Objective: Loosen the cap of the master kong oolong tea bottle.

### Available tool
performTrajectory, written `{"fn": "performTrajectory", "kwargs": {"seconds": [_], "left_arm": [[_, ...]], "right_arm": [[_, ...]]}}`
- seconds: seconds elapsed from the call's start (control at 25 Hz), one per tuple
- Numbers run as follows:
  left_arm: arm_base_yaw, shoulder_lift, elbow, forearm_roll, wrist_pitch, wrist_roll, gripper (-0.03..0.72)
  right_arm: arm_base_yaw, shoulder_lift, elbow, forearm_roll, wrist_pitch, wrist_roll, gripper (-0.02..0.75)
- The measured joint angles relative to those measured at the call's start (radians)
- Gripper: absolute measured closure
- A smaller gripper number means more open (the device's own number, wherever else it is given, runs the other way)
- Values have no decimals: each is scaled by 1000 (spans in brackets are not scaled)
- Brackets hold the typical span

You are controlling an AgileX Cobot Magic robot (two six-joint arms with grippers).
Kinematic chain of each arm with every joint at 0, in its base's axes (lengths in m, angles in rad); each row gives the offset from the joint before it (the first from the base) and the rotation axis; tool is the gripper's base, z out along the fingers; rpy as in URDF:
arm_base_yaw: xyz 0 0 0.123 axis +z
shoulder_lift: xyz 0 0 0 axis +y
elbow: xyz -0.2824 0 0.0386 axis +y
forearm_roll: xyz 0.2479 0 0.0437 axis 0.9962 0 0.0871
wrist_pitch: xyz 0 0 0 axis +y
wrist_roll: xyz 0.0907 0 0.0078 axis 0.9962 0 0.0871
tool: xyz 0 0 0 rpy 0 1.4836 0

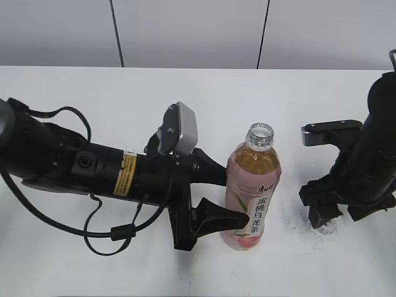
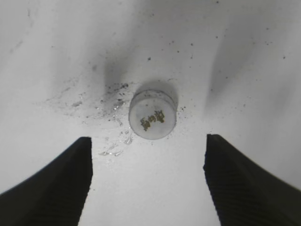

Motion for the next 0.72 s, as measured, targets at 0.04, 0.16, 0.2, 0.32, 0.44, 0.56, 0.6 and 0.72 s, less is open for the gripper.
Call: {"fn": "performTrajectory", "kwargs": {"seconds": [0.04, 0.16, 0.2, 0.32, 0.44, 0.56, 0.6, 0.72], "left_arm": [[9, -11, 2, 13, 0, -3, 192], [37, -56, 11, 54, -1, -16, 192], [48, -73, 12, 67, -1, -24, 192], [84, -117, 23, 88, 1, -42, 192], [133, -154, 40, 112, 15, -52, 200], [187, -184, 50, 103, 80, -110, 246], [204, -196, 51, 81, 126, -144, 270], [241, -231, 51, -5, 270, -193, 309]], "right_arm": [[0, 0, 0, 0, 0, 0, 182], [0, 0, 0, 0, 1, 0, 182], [0, 0, 0, 0, 1, 0, 182], [0, -1, 0, 0, 4, -1, 182], [0, -1, 0, 0, 11, -3, 182], [0, -1, 0, 0, 25, -3, 182], [0, -1, 0, 0, 30, -3, 182], [0, -1, 0, 7, 33, -3, 182]]}}
